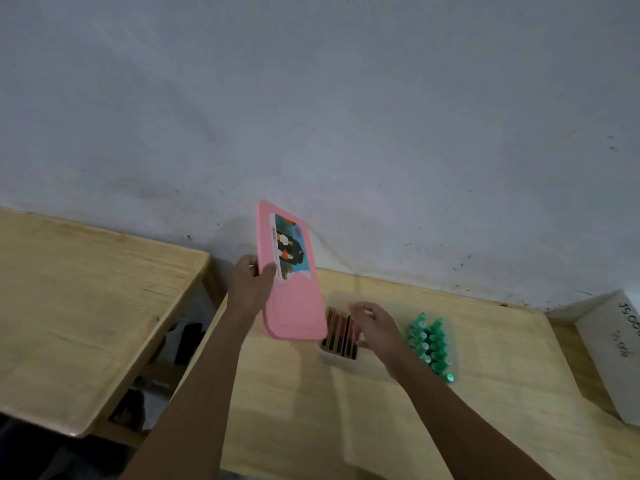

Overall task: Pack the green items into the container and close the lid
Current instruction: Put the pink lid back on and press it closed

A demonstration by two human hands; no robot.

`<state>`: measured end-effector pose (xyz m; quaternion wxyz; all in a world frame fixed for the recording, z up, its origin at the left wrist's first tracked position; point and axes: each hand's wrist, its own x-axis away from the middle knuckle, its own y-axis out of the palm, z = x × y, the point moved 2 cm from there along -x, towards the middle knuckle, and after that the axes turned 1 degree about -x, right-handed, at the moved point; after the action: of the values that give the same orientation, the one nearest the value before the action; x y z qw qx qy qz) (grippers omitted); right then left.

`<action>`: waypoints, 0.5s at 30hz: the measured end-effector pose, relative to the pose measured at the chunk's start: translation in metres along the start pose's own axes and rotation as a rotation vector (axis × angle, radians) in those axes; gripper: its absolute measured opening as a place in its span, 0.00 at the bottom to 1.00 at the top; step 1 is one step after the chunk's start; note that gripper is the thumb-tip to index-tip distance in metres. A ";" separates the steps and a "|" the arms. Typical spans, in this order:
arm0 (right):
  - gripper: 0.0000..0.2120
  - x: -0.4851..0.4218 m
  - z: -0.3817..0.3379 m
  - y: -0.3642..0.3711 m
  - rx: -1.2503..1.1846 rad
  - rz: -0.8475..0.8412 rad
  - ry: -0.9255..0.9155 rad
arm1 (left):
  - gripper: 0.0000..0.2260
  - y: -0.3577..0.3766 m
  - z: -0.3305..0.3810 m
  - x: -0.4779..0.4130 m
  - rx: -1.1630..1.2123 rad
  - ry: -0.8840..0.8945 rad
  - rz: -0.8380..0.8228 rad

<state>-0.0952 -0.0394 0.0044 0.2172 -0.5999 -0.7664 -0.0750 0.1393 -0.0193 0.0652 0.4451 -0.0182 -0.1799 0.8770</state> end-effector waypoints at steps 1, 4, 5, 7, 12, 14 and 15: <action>0.19 -0.001 -0.002 0.002 -0.083 -0.031 0.062 | 0.08 0.002 0.000 0.001 0.077 -0.019 -0.016; 0.25 -0.006 0.001 0.007 -0.390 -0.085 0.170 | 0.09 0.012 -0.007 0.008 0.298 -0.111 -0.092; 0.24 -0.007 0.000 0.006 -0.518 -0.073 0.163 | 0.10 0.017 -0.010 0.012 0.354 -0.137 -0.129; 0.23 -0.006 -0.001 -0.003 -0.713 -0.015 0.119 | 0.11 0.031 -0.015 0.021 0.472 -0.211 -0.193; 0.21 -0.001 0.002 -0.050 -0.691 0.130 0.020 | 0.17 0.063 -0.016 0.031 0.712 -0.354 -0.261; 0.19 0.006 0.003 -0.075 -0.602 0.162 -0.008 | 0.18 0.070 -0.016 0.027 0.759 -0.367 -0.248; 0.19 0.009 0.003 -0.087 -0.569 0.165 -0.013 | 0.17 0.072 -0.016 0.025 0.760 -0.363 -0.238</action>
<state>-0.1803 -0.0537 0.0178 0.0405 -0.6975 -0.6645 -0.2650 0.0721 -0.0336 0.0298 0.4792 0.3220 0.0797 0.8126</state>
